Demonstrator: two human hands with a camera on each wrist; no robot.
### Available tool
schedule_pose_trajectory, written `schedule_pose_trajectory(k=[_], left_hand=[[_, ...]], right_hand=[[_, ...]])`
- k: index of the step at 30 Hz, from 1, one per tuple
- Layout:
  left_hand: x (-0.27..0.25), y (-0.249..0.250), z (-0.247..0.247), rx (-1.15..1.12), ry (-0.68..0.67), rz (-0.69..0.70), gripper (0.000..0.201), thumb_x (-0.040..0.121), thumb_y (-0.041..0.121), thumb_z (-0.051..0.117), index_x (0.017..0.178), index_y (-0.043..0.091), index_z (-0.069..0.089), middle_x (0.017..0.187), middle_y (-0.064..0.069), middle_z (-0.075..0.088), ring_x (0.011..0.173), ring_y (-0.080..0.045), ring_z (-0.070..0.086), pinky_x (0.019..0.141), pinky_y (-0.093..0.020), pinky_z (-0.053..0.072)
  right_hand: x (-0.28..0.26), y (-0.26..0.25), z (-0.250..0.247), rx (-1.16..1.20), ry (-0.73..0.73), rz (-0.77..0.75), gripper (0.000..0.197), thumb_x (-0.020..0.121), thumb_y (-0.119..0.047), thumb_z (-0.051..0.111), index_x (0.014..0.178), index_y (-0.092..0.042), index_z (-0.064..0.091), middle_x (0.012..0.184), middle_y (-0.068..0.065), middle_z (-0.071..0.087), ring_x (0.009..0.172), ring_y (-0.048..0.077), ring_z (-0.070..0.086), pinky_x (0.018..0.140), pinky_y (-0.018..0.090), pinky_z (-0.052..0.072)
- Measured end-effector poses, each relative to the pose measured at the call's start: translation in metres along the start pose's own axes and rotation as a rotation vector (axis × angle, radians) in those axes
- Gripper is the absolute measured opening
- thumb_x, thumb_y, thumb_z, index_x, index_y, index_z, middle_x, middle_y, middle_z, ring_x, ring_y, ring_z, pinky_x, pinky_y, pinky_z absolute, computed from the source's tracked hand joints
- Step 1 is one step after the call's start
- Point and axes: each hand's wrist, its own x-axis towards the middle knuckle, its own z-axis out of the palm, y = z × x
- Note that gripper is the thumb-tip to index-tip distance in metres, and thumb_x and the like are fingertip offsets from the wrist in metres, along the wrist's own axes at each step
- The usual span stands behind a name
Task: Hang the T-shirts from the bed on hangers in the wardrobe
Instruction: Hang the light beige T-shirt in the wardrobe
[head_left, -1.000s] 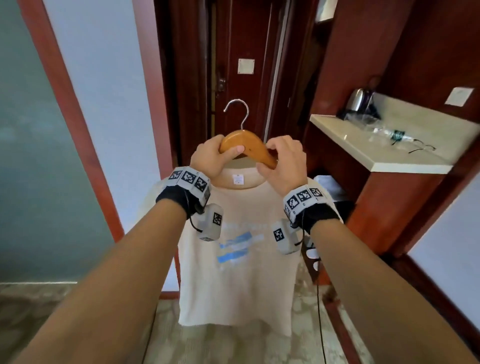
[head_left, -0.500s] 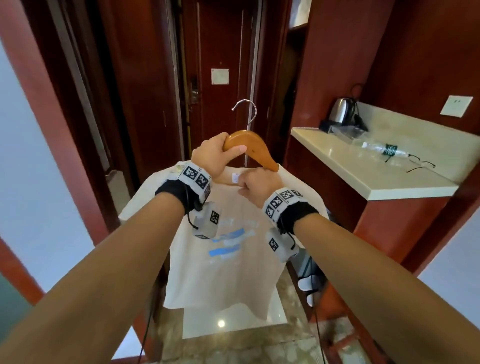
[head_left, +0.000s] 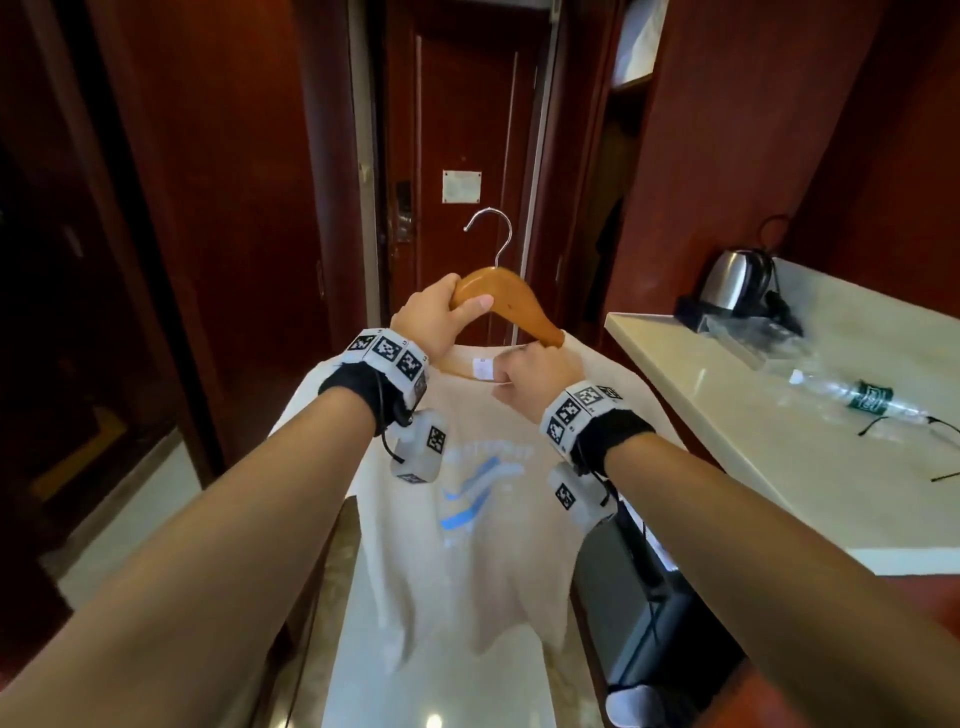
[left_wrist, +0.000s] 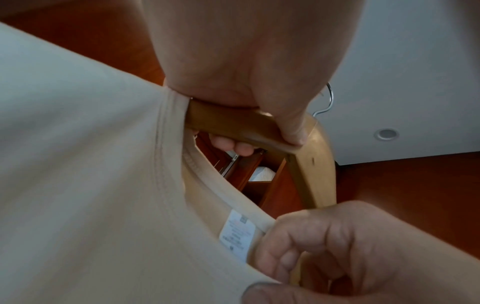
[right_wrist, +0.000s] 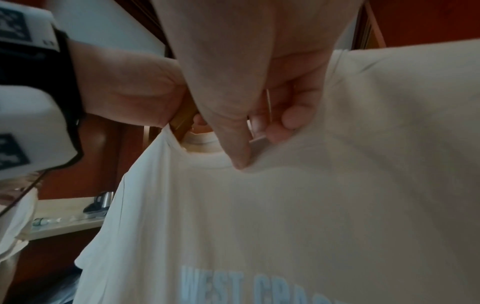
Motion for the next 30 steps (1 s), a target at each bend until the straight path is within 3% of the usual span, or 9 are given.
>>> schedule_pose_trajectory(k=[3,5,8,10,13,14,17,23,30], left_hand=[[0.056,-0.022,0.018,-0.004,0.004,-0.014,0.050,0.091,0.064,0.048,0.097,0.015,0.054,0.093,-0.013,0.068,0.086,-0.028,0.066,0.087,-0.053,0.052],[0.097,-0.039,0.028,-0.005,0.006,-0.010,0.050,0.092,0.063,0.049,0.098,0.014,0.055,0.093,-0.013,0.068,0.086,-0.029,0.066,0.087,-0.053,0.052],[0.164,-0.067,0.040,-0.011,-0.001,0.019,0.050,0.093,0.062,0.049,0.099,0.013,0.055,0.094,-0.014,0.068,0.088,-0.030,0.065,0.087,-0.052,0.051],[0.209,-0.085,0.044,-0.012,-0.007,0.042,0.049,0.092,0.063,0.049,0.098,0.014,0.056,0.093,-0.012,0.069,0.086,-0.028,0.066,0.085,-0.050,0.052],[0.275,-0.106,0.044,-0.048,-0.038,0.059,0.044,0.093,0.059,0.051,0.097,0.015,0.057,0.084,-0.004,0.067,0.079,-0.020,0.064,0.080,-0.042,0.050],[0.297,-0.112,0.044,-0.061,-0.046,0.073,0.042,0.094,0.057,0.053,0.097,0.015,0.057,0.081,-0.001,0.066,0.076,-0.016,0.062,0.078,-0.040,0.049],[0.354,-0.128,0.047,-0.059,-0.049,0.122,0.043,0.093,0.057,0.053,0.096,0.014,0.057,0.078,0.003,0.065,0.072,-0.013,0.060,0.077,-0.042,0.050],[0.463,-0.164,0.070,0.015,-0.063,0.116,0.046,0.092,0.063,0.049,0.098,0.018,0.057,0.091,-0.009,0.068,0.083,-0.028,0.066,0.080,-0.048,0.052],[0.597,-0.189,0.117,-0.051,-0.079,0.146,0.042,0.096,0.052,0.053,0.100,0.011,0.057,0.082,-0.001,0.062,0.071,-0.016,0.057,0.065,-0.031,0.043]], right_hand=[[0.048,0.029,0.024,0.153,0.019,-0.011,0.017,0.092,-0.036,0.055,0.086,-0.023,0.064,0.088,-0.002,0.068,0.085,0.023,0.065,0.074,0.036,0.052],[0.083,0.048,0.038,0.257,0.139,-0.003,0.016,0.092,-0.034,0.056,0.081,-0.024,0.063,0.082,-0.005,0.067,0.080,0.021,0.064,0.069,0.034,0.050],[0.136,0.075,0.059,0.374,0.401,0.100,0.012,0.091,-0.033,0.058,0.084,-0.023,0.057,0.081,-0.008,0.057,0.075,0.019,0.058,0.067,0.033,0.047],[0.175,0.095,0.069,0.441,0.518,0.167,0.016,0.087,-0.032,0.064,0.093,-0.020,0.056,0.090,-0.005,0.055,0.083,0.019,0.053,0.072,0.037,0.046],[0.242,0.128,0.085,0.483,0.367,0.275,0.045,0.086,-0.045,0.068,0.122,-0.022,0.054,0.119,-0.003,0.055,0.108,0.019,0.050,0.095,0.040,0.038],[0.263,0.140,0.090,0.509,0.269,0.297,0.045,0.087,-0.050,0.066,0.123,-0.025,0.055,0.117,-0.004,0.057,0.107,0.018,0.052,0.096,0.040,0.038],[0.319,0.168,0.103,0.604,0.082,0.299,0.034,0.093,-0.054,0.058,0.100,-0.021,0.061,0.081,-0.005,0.058,0.081,0.021,0.060,0.073,0.036,0.045],[0.418,0.212,0.136,0.587,0.152,0.305,0.031,0.092,-0.047,0.065,0.091,-0.016,0.066,0.070,-0.003,0.054,0.071,0.018,0.054,0.067,0.035,0.044],[0.529,0.282,0.181,0.589,0.230,0.356,0.021,0.085,-0.045,0.073,0.083,-0.025,0.069,0.067,-0.006,0.055,0.067,0.015,0.054,0.062,0.033,0.045]])
